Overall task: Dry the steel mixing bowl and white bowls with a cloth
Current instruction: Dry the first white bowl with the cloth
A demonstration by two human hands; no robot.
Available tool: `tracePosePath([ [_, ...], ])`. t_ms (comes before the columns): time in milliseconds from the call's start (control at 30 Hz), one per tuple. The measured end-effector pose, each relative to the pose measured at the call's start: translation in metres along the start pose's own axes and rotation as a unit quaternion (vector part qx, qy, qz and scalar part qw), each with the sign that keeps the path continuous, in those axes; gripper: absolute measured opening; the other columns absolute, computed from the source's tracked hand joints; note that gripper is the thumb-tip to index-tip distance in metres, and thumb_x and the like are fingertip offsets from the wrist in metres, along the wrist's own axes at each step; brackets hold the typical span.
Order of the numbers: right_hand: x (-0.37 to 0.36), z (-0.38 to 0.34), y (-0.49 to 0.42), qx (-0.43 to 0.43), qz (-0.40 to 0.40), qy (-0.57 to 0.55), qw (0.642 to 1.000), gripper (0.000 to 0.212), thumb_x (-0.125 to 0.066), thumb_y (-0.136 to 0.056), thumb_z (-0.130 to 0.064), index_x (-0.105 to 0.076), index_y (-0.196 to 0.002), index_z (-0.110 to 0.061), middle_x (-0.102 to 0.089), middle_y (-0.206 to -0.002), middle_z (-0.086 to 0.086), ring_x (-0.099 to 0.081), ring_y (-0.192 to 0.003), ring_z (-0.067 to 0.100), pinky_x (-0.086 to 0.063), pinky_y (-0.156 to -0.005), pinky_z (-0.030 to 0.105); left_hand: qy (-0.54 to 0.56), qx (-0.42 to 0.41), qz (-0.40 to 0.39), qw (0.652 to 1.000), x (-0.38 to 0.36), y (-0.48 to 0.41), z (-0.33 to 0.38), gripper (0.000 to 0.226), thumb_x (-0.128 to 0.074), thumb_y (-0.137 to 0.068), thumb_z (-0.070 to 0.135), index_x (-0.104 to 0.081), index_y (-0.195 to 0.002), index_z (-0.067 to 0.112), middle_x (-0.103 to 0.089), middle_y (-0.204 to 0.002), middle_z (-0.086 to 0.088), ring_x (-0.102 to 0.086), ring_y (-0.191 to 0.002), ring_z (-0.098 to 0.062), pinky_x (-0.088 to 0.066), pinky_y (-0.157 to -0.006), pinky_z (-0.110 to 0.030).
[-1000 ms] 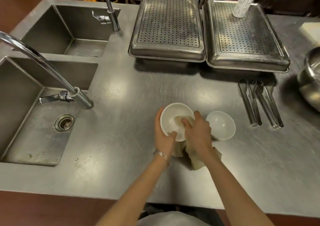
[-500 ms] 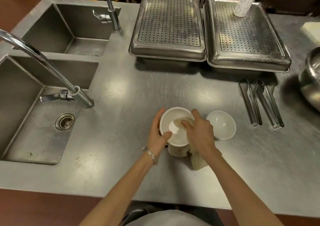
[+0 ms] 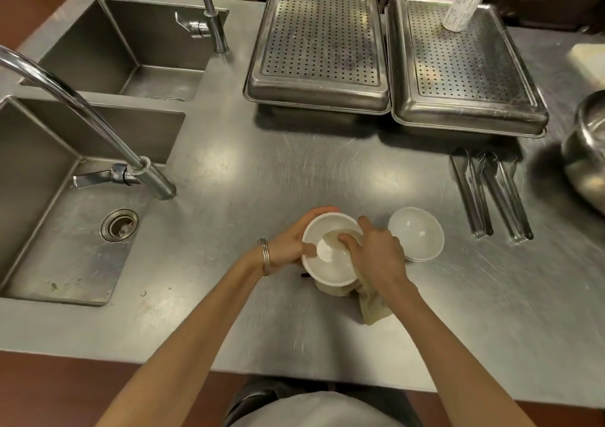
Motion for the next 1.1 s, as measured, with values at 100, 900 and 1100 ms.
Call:
tracePosePath([
  [100, -0.003, 0.007, -0.001, -0.049, 0.017, -0.045, 0.998, 0.04, -0.041, -0.095, -0.043, -0.047, -0.116, -0.009, -0.065, -0.098, 0.016, -0.059, -0.087, 0.034, -0.036, -0.066, 0.033, 0.051, -0.092, 0.154, 0.982, -0.024, 0.008, -0.021, 0.084, -0.067, -0.058, 0.017, -0.031, -0.128, 0.043, -0.043, -0.13, 0.011, -0.048, -0.116, -0.011, -0.051, -0.087, -0.03],
  [900, -0.01, -0.005, 0.009, 0.225, -0.104, -0.201, 0.948, 0.052, -0.065, -0.077, -0.002, -0.052, -0.125, -0.02, -0.05, -0.129, -0.004, -0.046, -0.115, 0.006, -0.035, -0.097, 0.016, 0.182, -0.036, 0.26, 0.948, -0.021, 0.028, -0.05, 0.034, -0.051, -0.089, 0.034, -0.048, -0.122, 0.037, -0.053, -0.13, 0.003, -0.054, -0.115, -0.016, -0.045, -0.097, -0.048],
  [1100, -0.027, -0.012, 0.025, 0.15, 0.116, -0.065, 0.98, 0.036, -0.076, -0.065, -0.003, -0.066, -0.098, -0.01, -0.06, -0.1, 0.013, -0.059, -0.083, 0.033, -0.054, -0.063, 0.039, 0.169, -0.044, 0.292, 0.94, -0.033, 0.03, -0.041, 0.029, -0.033, -0.098, 0.029, -0.045, -0.122, 0.037, -0.051, -0.127, 0.007, -0.053, -0.112, -0.012, -0.048, -0.094, -0.045],
])
Point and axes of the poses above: each hand's wrist, its own y-axis away from the middle knuckle, its own x-axis out of the back of the hand, z = x × y, the point moved 2 cm from there along -y, towards the middle knuckle
